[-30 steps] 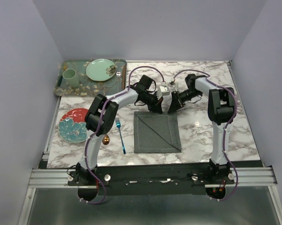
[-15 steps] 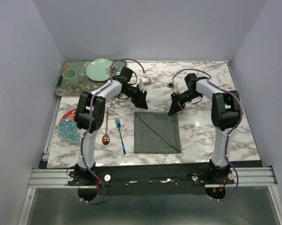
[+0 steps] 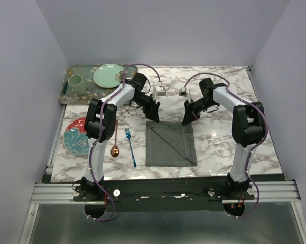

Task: Fold the napkin into a case and place the utensils inside
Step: Pick up the upper triangle-folded napkin from the center of the board.

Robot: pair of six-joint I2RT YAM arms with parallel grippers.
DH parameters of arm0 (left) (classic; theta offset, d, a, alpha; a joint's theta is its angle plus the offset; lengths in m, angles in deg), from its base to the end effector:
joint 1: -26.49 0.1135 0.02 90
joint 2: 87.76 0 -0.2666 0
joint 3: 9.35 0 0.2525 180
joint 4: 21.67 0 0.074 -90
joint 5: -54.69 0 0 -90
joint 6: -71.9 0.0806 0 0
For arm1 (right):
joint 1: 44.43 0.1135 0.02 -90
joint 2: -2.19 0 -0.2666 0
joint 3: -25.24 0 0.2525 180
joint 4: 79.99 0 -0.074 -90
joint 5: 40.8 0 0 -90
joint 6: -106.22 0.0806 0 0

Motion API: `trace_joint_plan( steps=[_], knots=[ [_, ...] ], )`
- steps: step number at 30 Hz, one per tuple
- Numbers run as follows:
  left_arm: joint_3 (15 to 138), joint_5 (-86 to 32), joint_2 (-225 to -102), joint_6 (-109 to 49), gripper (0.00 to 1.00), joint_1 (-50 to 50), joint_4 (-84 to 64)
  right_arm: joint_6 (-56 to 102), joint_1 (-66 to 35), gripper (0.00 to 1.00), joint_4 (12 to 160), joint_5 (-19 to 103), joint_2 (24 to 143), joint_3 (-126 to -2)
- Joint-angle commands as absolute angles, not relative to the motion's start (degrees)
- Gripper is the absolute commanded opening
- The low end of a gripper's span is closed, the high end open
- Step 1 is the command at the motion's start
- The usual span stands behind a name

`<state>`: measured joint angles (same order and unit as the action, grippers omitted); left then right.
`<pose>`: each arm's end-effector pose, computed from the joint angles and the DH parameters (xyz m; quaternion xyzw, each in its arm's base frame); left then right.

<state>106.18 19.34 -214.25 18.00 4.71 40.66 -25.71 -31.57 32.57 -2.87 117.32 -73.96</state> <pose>0.4038 -0.2321 0.1643 0.4837 0.7369 -0.4345 0.1847 0.3663 0.1488 0.1628 -0.4353 0.7847 0.4111 0.1603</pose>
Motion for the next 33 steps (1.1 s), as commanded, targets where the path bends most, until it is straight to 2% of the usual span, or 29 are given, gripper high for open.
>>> trace_joint_plan(
  steps=[1,33],
  knots=[
    [106.62,16.11,-212.83,25.49,0.79,4.78,45.08,-28.78,-30.72,0.01,33.35,-1.95,114.25,-72.71],
    [107.32,4.95,-212.82,38.51,0.75,0.92,46.13,-35.02,-28.17,0.01,36.17,-2.21,106.16,-66.38]
  ],
)
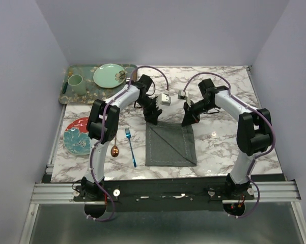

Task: Fold the napkin into a case and place the utensils inside
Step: Pick up the upper triangle-folded napkin from the center of the board.

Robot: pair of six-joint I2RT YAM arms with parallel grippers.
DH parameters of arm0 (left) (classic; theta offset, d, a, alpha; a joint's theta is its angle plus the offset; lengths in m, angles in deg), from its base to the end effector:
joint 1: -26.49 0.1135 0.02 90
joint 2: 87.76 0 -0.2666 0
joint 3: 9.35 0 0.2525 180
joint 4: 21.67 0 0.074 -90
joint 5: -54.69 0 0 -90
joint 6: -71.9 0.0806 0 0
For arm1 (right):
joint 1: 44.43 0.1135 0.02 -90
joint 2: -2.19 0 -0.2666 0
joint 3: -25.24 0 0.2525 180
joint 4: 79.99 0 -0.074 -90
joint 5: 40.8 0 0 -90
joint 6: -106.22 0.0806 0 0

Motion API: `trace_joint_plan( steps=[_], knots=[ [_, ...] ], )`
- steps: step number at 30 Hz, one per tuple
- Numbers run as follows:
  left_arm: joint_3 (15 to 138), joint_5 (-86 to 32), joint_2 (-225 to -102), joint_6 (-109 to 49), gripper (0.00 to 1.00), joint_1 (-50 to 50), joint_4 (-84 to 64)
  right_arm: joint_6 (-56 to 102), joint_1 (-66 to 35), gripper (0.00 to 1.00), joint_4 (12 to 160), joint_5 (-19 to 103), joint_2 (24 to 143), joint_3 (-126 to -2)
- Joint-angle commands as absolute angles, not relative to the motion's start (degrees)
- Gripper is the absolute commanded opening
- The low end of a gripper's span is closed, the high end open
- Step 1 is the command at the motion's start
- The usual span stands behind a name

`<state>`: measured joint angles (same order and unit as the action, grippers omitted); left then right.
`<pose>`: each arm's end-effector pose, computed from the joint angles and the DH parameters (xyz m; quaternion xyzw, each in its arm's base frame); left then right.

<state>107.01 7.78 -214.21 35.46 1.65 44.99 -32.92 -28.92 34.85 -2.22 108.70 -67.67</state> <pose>0.3920 -0.2421 0.1544 0.6168 0.6892 -0.3268 0.1944 0.3352 0.1584 0.1879 -0.5154 0.7350 0.3877 0.2094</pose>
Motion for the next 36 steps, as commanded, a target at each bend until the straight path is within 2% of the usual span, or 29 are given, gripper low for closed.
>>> trace_joint_plan(
  steps=[1,5,9,15,17,18,19,24,31,36],
  knots=[
    [107.41,4.77,-212.82,38.59,0.74,0.65,46.22,-35.11,-28.08,0.01,36.17,-2.21,105.99,-66.21],
    [105.92,3.89,-212.30,39.56,0.66,0.21,46.57,-35.63,-27.91,0.01,36.08,-1.86,105.28,-65.68],
    [103.90,2.92,-211.33,40.44,0.52,0.21,46.75,-35.81,-27.99,0.01,36.25,-1.69,105.02,-65.50],
    [100.64,1.96,-210.36,41.58,0.52,0.38,46.75,-35.90,-27.99,0.01,36.17,-1.51,105.02,-65.85],
    [100.29,2.40,-210.19,41.49,0.55,0.56,46.75,-35.81,-27.99,0.01,36.17,-1.51,104.93,-65.77],
    [100.46,2.74,-210.01,41.32,0.64,1.00,46.58,-35.90,-27.99,0.01,36.17,-1.51,104.93,-65.77],
    [100.81,3.18,-210.01,40.71,0.68,1.26,46.57,-35.99,-27.99,0.01,36.08,-1.34,105.02,-65.77],
    [101.78,8.02,-208.17,40.70,0.77,2.23,45.79,-36.16,-27.91,0.01,36.17,-0.81,105.72,-65.94],
    [100.12,8.90,-206.24,43.16,0.81,2.85,45.96,-36.34,-27.82,0.01,36.34,-0.37,105.81,-65.86],
    [96.69,6.97,-205.44,46.06,0.80,2.76,46.13,-36.43,-27.91,0.01,36.26,-0.54,105.37,-65.85]
  ],
)
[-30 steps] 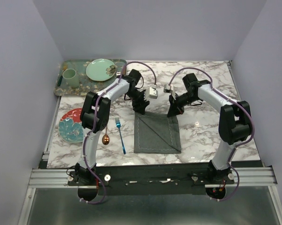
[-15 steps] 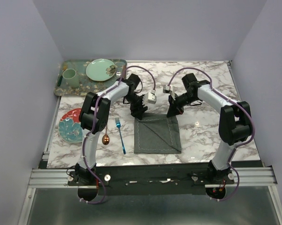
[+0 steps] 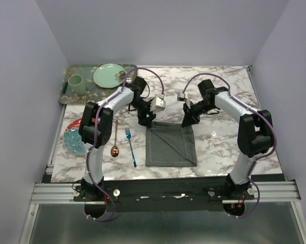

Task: Fold the napkin into a case and place the utensils inside
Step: Pick up the upper triangle-folded napkin from the center of the board.

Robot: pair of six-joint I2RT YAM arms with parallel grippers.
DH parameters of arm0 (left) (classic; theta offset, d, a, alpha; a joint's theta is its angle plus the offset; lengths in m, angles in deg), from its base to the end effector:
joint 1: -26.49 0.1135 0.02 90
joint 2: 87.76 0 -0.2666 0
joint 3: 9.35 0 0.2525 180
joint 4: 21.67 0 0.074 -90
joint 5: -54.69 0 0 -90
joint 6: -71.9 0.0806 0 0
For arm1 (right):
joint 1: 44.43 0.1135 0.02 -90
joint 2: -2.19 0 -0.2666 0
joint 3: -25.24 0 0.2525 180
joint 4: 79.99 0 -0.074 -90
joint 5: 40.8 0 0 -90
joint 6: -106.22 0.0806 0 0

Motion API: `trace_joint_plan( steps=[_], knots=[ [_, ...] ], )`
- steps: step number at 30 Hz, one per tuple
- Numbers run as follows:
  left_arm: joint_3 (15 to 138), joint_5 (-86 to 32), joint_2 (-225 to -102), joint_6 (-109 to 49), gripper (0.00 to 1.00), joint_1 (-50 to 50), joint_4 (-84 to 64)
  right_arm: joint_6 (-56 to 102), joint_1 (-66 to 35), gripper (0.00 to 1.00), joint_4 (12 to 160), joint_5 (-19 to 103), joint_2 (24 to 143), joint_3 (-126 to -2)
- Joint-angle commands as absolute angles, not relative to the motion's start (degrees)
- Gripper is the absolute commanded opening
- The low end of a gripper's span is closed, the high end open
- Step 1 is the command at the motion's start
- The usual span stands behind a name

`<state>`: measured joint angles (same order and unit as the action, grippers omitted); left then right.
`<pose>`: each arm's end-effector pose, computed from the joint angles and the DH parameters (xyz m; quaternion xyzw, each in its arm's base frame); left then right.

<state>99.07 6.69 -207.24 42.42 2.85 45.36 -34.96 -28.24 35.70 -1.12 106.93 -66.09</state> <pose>0.3692 -0.2205 0.1661 0.6499 0.6643 -0.3075 0.2046 0.3286 0.1600 0.1902 -0.5370 0.7236 0.3741 0.2194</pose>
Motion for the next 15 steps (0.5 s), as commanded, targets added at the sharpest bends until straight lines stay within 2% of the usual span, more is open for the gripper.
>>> trace_joint_plan(
  steps=[1,5,15],
  knots=[
    [96.68,6.71,-205.62,46.15,0.80,2.76,46.13,-36.43,-27.91,0.01,36.17,-0.63,105.28,-65.86],
    [98.08,4.95,-207.72,45.89,0.78,2.41,46.14,-36.34,-27.91,0.01,35.99,-1.42,105.11,-66.38],
    [98.62,2.49,-210.01,46.24,0.65,1.70,46.40,-37.48,-27.82,0.01,35.29,-1.95,104.93,-66.65]
  ],
)
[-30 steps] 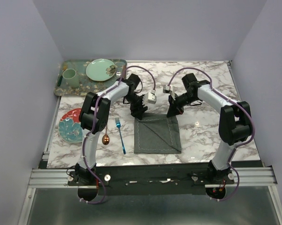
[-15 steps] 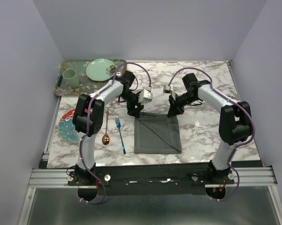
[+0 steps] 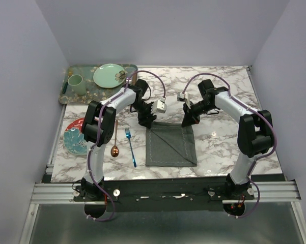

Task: Fold the napkin into a case and place the utensils inside
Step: Pick up the upper triangle-folded napkin from the center of the board.

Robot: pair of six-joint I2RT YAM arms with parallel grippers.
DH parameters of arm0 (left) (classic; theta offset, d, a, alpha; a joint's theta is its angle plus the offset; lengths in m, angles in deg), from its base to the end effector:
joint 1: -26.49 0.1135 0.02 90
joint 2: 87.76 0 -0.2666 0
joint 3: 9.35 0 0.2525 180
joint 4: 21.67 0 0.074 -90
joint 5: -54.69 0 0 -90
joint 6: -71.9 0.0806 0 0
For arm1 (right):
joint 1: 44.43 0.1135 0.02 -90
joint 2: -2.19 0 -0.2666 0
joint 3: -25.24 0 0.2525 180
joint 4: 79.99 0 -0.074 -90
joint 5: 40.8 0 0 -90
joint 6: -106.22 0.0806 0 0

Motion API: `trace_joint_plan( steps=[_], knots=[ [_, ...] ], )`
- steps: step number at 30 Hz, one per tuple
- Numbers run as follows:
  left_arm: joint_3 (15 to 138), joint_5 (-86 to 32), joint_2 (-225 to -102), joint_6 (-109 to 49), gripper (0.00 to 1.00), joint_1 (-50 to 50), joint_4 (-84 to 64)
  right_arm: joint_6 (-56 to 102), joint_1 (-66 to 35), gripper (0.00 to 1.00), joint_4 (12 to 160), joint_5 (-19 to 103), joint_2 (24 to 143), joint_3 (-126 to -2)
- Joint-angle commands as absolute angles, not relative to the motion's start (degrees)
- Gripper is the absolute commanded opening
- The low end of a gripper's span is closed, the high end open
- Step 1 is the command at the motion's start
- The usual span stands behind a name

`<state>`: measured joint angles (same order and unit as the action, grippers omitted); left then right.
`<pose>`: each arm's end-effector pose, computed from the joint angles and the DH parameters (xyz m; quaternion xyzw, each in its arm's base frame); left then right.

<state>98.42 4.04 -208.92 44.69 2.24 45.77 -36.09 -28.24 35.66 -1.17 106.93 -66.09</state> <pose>0.3668 -0.2213 0.1486 0.6658 0.6621 -0.2920 0.1818 0.3284 0.1600 0.1902 -0.5439 0.7182 0.3724 0.2229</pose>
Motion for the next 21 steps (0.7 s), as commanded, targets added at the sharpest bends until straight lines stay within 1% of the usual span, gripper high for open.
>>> trace_joint_plan(
  steps=[1,2,3,6,9,11,12,14,15,17,18,20,21],
  knots=[
    [98.62,2.40,-209.93,46.41,0.65,1.62,46.40,-37.57,-27.91,0.01,35.20,-2.04,104.84,-66.65],
    [98.53,2.31,-210.27,46.33,0.64,1.70,46.40,-37.57,-27.91,0.01,35.11,-2.21,104.84,-66.65],
    [98.62,2.22,-210.28,46.42,0.59,1.70,46.40,-37.57,-27.91,0.01,35.11,-2.30,104.75,-66.65],
    [98.79,2.05,-210.63,46.33,0.51,1.62,46.40,-38.01,-27.91,0.01,34.94,-2.30,104.40,-66.56],
    [98.71,1.87,-210.89,46.50,0.49,1.62,46.57,-38.18,-27.91,0.01,35.02,-2.30,103.88,-66.38],
    [98.36,1.87,-210.89,47.03,0.44,1.62,46.57,-38.18,-27.91,0.01,35.02,-2.30,103.61,-66.29],
    [98.27,1.96,-210.80,47.03,0.40,1.62,46.57,-38.18,-27.91,0.01,35.02,-2.30,103.44,-66.29],
    [98.00,2.39,-210.37,47.12,0.34,1.70,46.57,-38.18,-27.82,0.01,35.02,-2.21,103.26,-66.38],
    [98.00,2.57,-210.10,47.03,0.28,1.79,46.57,-38.18,-27.91,0.01,35.02,-2.04,103.17,-66.38],
    [97.92,3.62,-209.23,46.86,0.20,1.97,46.57,-38.18,-27.91,0.01,35.11,-1.86,102.82,-66.38],
    [97.92,4.06,-208.79,46.07,0.10,1.97,46.49,-38.18,-27.82,0.01,35.03,-1.34,102.73,-66.30],
    [97.83,4.77,-207.21,45.28,0.00,2.14,46.31,-38.18,-27.91,0.01,35.20,-0.81,102.21,-65.94],
    [97.74,5.03,-206.68,44.23,0.00,2.14,46.05,-38.18,-27.91,0.01,35.46,-0.11,101.60,-65.68]
  ],
)
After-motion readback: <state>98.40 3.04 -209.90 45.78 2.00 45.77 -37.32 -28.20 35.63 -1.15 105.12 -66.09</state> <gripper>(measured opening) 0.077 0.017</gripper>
